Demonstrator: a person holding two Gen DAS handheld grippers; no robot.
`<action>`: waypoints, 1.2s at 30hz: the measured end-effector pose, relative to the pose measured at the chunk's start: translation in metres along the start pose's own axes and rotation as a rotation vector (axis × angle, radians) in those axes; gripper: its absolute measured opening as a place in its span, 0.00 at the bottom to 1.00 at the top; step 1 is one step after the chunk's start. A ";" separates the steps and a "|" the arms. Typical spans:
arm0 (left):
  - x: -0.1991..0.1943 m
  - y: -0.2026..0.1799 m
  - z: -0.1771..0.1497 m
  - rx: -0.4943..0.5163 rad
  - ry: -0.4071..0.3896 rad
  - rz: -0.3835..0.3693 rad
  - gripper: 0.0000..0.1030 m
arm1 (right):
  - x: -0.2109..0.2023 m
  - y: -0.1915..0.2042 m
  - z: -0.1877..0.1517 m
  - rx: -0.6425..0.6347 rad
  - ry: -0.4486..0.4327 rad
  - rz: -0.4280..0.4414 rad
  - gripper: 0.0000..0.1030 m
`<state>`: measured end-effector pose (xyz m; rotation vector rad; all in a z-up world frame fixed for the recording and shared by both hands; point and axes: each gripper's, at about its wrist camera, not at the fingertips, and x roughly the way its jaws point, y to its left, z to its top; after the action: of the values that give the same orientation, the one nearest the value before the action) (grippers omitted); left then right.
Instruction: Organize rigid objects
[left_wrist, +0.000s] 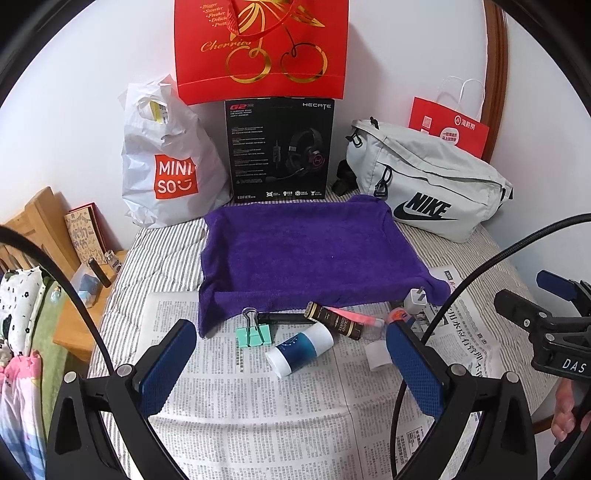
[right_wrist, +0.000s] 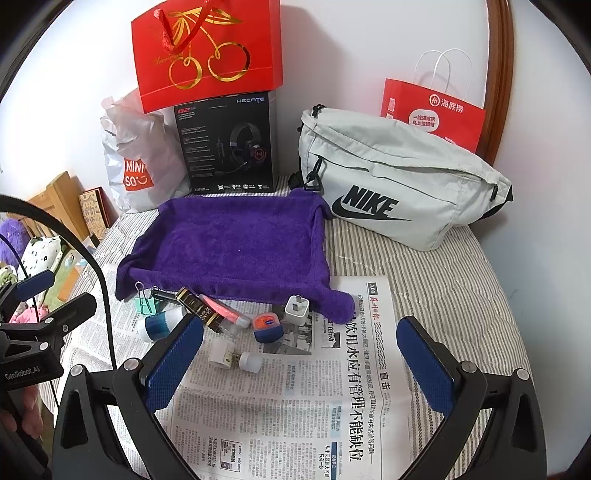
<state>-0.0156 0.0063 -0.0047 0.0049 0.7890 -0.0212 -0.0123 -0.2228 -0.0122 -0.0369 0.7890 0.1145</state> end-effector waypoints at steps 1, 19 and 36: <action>0.000 0.001 0.000 0.001 0.001 0.002 1.00 | 0.000 0.000 0.000 0.001 0.001 0.002 1.00; -0.001 0.004 -0.002 -0.002 0.000 0.023 1.00 | 0.001 0.007 0.000 -0.016 -0.008 0.027 1.00; 0.060 0.038 -0.009 -0.030 0.094 0.075 1.00 | 0.026 -0.007 0.001 0.005 0.024 0.014 1.00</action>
<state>0.0213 0.0430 -0.0541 0.0072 0.8822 0.0623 0.0073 -0.2275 -0.0302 -0.0284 0.8131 0.1255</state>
